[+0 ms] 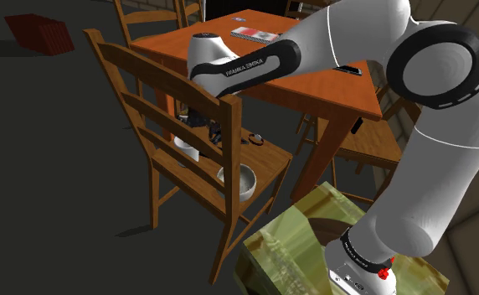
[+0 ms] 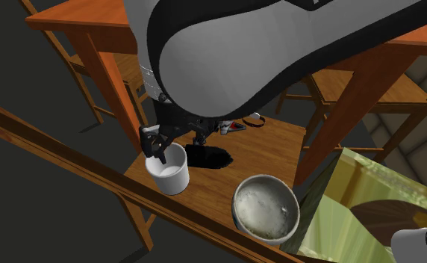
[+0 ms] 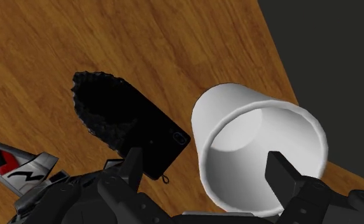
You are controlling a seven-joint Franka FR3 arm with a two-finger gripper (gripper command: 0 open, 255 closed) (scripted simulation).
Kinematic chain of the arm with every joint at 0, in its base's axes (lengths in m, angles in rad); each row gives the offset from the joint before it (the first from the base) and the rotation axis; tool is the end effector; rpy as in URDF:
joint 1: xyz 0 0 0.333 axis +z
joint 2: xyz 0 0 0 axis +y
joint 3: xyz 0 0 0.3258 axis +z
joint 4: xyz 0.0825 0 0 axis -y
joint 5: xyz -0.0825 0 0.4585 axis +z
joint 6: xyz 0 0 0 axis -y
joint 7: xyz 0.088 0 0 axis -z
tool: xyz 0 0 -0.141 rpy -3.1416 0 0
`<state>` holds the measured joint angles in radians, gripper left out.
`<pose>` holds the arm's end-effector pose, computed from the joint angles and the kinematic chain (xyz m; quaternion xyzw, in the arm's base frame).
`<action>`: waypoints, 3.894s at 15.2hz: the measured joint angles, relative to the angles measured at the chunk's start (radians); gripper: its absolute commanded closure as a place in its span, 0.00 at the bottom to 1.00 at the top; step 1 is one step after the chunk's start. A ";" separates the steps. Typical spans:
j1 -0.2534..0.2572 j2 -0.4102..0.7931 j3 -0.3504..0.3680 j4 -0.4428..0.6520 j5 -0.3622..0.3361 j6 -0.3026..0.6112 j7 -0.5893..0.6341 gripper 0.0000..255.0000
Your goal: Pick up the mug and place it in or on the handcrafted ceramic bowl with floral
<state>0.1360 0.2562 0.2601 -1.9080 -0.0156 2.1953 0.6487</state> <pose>0.6303 0.2584 0.3067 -0.9915 0.1262 -0.0042 0.0326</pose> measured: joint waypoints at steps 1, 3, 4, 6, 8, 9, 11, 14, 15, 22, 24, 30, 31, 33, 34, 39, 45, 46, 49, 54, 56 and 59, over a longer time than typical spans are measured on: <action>0.002 0.008 0.000 -0.004 -0.002 0.011 0.003 0.00; 0.004 0.022 -0.001 -0.012 -0.007 0.034 0.005 0.00; 0.004 0.029 -0.002 -0.014 -0.009 0.043 0.006 0.00; 0.004 0.033 -0.003 -0.018 -0.010 0.050 0.005 0.00; 0.004 0.035 -0.003 -0.017 -0.010 0.051 0.006 0.00; 0.004 0.035 -0.003 -0.017 -0.010 0.051 0.006 0.00; 0.004 0.035 -0.003 -0.017 -0.010 0.051 0.006 1.00; 0.004 0.035 -0.003 -0.017 -0.010 0.051 0.006 1.00; 0.004 0.035 -0.003 -0.017 -0.010 0.051 0.006 1.00; 0.004 0.033 -0.003 -0.013 -0.010 0.045 0.005 1.00; 0.003 0.022 -0.002 -0.005 -0.006 0.027 0.004 1.00; -0.001 -0.012 0.001 0.031 0.004 -0.042 -0.001 1.00; -0.002 -0.020 0.002 0.034 0.006 -0.053 -0.002 1.00; -0.003 -0.029 0.003 0.051 0.009 -0.078 -0.004 1.00; -0.001 -0.032 0.004 0.058 0.009 -0.089 -0.001 1.00; -0.004 -0.054 0.005 0.097 0.015 -0.148 -0.004 1.00; -0.004 -0.070 0.006 0.161 0.020 -0.228 -0.005 1.00; -0.004 -0.075 0.007 0.169 0.021 -0.240 -0.003 1.00; -0.004 -0.080 0.007 0.203 0.022 -0.280 -0.003 1.00; -0.016 -0.219 0.007 0.062 0.061 -0.274 -0.024 1.00; -0.019 -0.302 0.005 -0.029 0.085 -0.264 -0.037 1.00; -0.015 -0.421 0.003 -0.147 0.117 -0.261 -0.049 1.00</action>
<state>0.1211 -0.1649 0.2633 -2.0555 0.1015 1.9338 0.6000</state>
